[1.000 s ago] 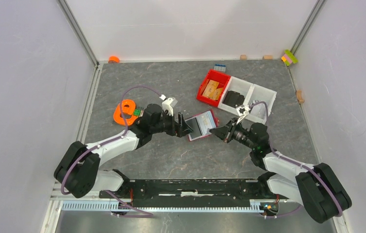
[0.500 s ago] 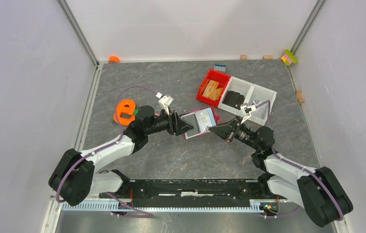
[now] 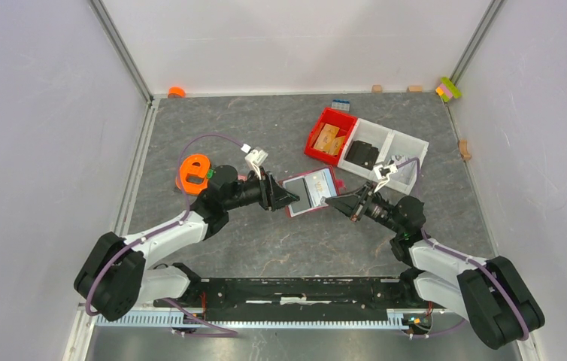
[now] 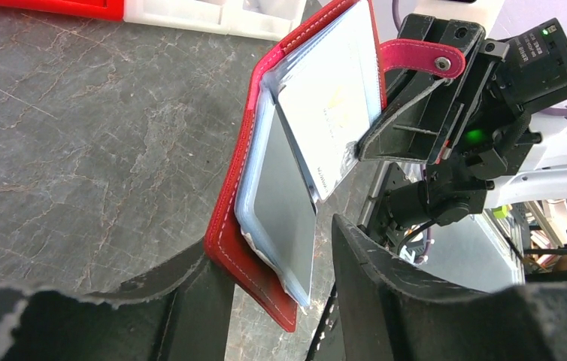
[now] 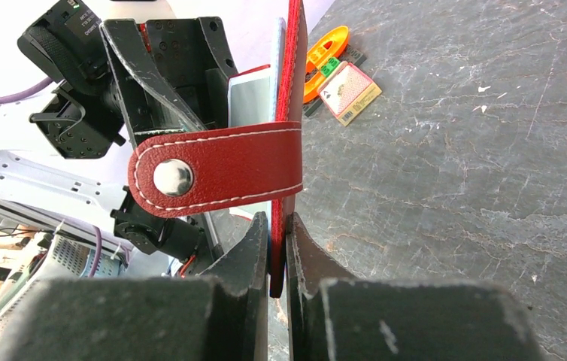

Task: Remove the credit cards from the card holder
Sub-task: Remove the credit card from the card holder.

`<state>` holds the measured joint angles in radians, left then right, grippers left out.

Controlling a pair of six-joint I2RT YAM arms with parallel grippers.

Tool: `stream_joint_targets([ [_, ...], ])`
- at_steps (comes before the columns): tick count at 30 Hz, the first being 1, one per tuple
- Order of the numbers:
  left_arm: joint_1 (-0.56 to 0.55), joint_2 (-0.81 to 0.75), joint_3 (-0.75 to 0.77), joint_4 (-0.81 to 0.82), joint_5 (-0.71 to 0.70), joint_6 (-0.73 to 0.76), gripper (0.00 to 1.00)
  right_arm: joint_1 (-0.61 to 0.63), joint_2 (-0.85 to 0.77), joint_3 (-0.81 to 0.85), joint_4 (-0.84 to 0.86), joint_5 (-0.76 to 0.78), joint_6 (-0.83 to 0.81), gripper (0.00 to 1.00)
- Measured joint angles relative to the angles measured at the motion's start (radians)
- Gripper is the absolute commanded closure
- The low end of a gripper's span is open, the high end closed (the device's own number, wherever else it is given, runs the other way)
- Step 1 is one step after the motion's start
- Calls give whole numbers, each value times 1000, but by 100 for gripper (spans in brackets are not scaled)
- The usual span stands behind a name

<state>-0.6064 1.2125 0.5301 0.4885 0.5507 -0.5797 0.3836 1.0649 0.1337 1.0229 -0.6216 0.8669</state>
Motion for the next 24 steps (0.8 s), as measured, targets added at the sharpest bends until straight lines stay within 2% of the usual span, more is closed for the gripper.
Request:
stream_joint_targets([
  [5,0,-2,-7,24,5,-5,56,-7,-8,-9,0,0,1,100],
  [7,0,-10,-17,42,9,-13,65,-11,-12,-11,0,0,1,100],
  [9,0,-26,-29,54,10,-19,84,-14,-12,-13,0,0,2,100],
  [12,0,-60,-46,71,8,-30,96,-17,-12,-15,3,-2,5,100],
  [20,0,-68,-50,91,11,-34,98,-19,-19,-15,17,-5,11,100],
  [24,-9,-61,-48,87,-5,-51,97,-20,-20,-15,3,2,3,96],
])
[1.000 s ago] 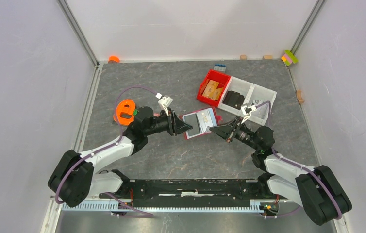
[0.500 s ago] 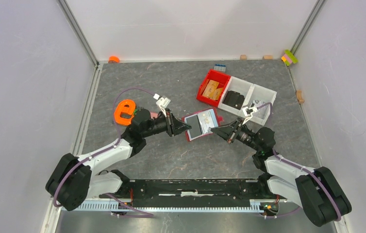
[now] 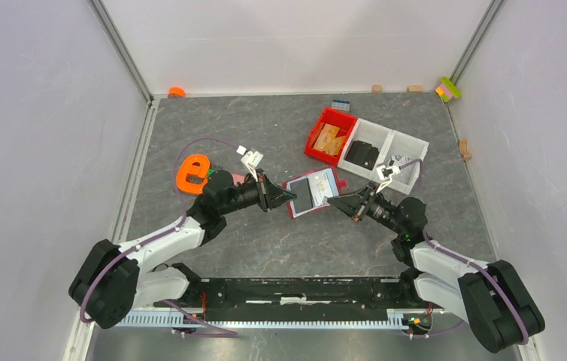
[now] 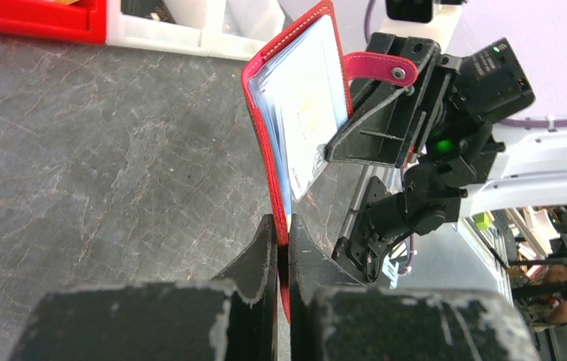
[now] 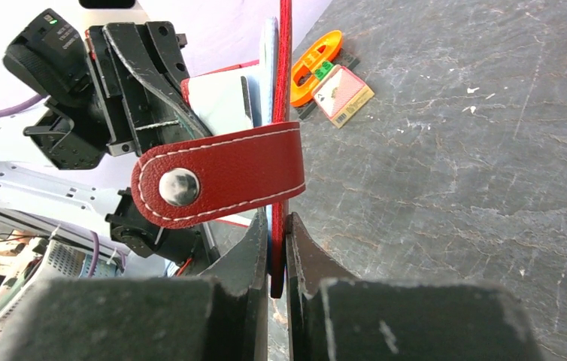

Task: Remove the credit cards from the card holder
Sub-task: Remove the credit card from the card holder.

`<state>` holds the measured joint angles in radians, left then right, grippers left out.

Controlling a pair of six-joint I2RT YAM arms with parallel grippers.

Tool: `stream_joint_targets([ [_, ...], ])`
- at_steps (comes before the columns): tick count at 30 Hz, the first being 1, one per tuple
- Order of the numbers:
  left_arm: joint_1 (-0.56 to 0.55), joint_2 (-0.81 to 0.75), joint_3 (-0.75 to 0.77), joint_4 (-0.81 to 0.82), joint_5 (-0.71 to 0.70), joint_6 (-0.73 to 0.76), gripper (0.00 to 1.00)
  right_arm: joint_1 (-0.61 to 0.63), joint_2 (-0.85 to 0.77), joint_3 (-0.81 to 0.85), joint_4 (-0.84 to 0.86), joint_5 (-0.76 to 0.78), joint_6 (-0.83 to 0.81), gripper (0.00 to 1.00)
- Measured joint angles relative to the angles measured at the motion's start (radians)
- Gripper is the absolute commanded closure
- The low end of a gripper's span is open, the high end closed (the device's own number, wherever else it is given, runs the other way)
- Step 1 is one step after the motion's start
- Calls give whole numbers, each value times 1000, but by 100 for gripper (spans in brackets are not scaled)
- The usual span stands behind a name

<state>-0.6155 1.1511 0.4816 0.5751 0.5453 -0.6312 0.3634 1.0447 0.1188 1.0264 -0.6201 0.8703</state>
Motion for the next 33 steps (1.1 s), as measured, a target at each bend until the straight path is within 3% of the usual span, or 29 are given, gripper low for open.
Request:
stream_joint_targets([
  [4,-32,19,48,-77,-60,-5,96,-7,-9,0,-43,23,-16,91],
  [8,-50,73,115,-125,-108,5,98,-19,-35,0,-93,74,-47,78],
  [13,-53,150,131,-125,-96,40,98,-24,-86,12,-281,179,-114,44],
  [16,-53,177,131,-127,-88,60,98,-28,-152,19,-418,282,-162,36],
  [19,-53,183,132,-127,-78,70,98,-32,-259,19,-501,360,-216,36],
  [24,-53,192,137,-123,-53,71,98,-32,-368,18,-476,351,-279,40],
  [33,-54,198,137,-22,61,52,98,-32,-211,11,-192,122,-222,73],
])
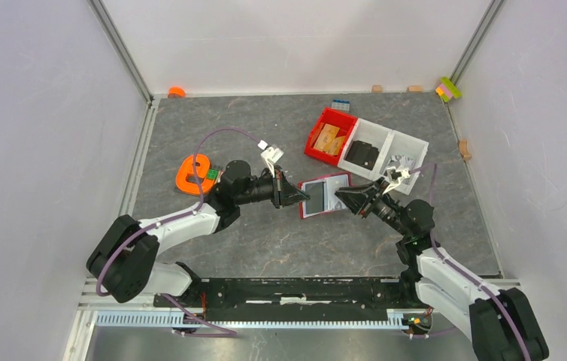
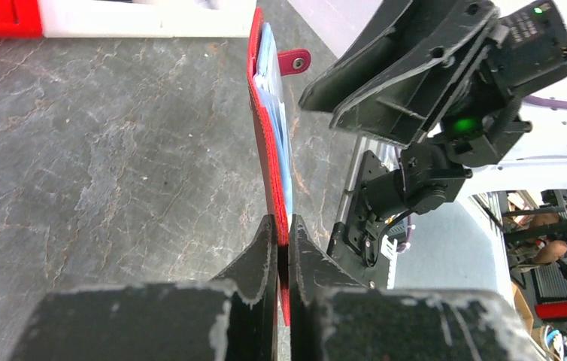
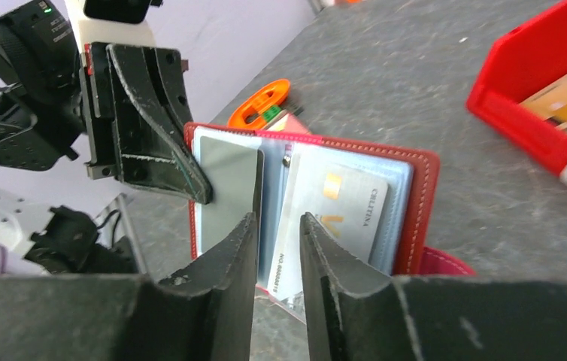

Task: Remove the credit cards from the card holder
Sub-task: Remove the credit card from the card holder.

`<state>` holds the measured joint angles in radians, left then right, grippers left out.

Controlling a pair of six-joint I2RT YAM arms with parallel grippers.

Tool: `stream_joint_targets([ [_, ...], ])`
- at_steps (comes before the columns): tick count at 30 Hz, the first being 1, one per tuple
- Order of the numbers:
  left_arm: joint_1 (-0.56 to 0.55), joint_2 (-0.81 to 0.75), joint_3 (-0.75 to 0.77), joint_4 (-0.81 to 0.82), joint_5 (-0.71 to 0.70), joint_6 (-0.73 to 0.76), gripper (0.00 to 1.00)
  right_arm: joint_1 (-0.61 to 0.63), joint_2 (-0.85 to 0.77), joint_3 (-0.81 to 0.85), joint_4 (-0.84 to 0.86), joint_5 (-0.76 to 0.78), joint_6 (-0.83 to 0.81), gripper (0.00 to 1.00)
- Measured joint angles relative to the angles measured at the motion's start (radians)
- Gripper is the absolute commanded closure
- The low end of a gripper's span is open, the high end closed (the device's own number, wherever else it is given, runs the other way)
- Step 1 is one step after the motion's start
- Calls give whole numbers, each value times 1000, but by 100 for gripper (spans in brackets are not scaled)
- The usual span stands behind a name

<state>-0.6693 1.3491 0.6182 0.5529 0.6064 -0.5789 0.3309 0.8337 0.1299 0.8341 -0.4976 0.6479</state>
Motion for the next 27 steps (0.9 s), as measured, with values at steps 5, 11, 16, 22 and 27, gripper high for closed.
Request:
stream_joint_targets([
  [5,0,-5,-2,39,26,-13,98,0,90,-2,101,-89,63,79],
  [11,-1,-18,-6,77,43,-32,97,0,129,-2,185,-150,108,78],
  [16,-2,-18,-12,132,82,-64,97,1,153,-2,227,-179,126,72],
  [22,-10,-18,-15,163,103,-77,97,1,170,-2,296,-210,159,70],
  [27,-21,-18,-15,171,118,-78,97,1,170,-2,325,-225,171,79],
])
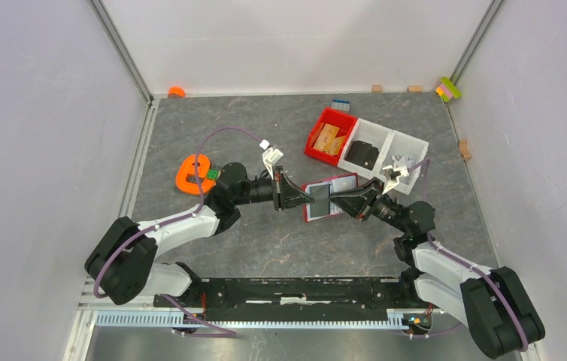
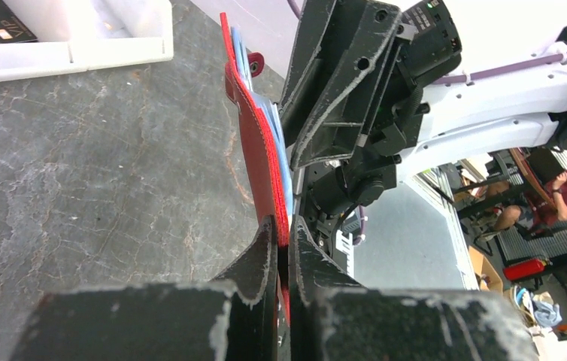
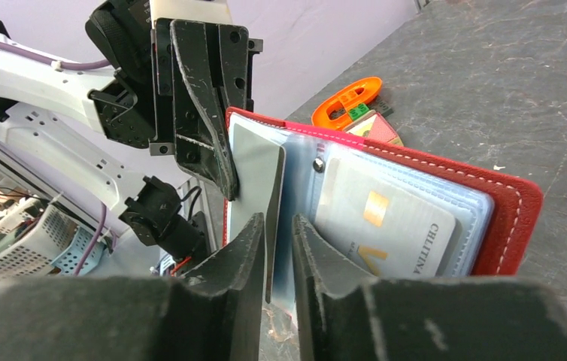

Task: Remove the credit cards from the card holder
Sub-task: Remove the credit card from the card holder.

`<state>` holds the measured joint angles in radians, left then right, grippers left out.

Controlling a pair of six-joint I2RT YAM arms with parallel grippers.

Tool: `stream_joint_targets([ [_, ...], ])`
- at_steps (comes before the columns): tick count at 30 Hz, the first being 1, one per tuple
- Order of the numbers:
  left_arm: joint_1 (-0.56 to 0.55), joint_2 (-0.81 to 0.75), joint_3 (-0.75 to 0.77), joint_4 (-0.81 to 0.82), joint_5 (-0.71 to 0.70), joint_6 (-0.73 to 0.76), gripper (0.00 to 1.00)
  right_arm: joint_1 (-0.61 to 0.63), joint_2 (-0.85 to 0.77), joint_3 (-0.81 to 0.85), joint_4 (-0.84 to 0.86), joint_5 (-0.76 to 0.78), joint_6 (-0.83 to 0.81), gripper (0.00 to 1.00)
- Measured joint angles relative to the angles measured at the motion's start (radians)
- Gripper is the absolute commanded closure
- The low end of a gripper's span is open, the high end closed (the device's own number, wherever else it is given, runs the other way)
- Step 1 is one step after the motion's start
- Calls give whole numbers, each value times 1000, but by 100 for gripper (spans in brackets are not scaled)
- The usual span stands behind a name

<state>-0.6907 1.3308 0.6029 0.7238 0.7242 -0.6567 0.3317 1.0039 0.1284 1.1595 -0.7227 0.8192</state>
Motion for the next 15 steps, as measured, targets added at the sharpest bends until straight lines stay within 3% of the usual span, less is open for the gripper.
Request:
stream_joint_targets([
  [15,-6,0,-4,64,39,-5,97,0,13,0,63,-22,42,87],
])
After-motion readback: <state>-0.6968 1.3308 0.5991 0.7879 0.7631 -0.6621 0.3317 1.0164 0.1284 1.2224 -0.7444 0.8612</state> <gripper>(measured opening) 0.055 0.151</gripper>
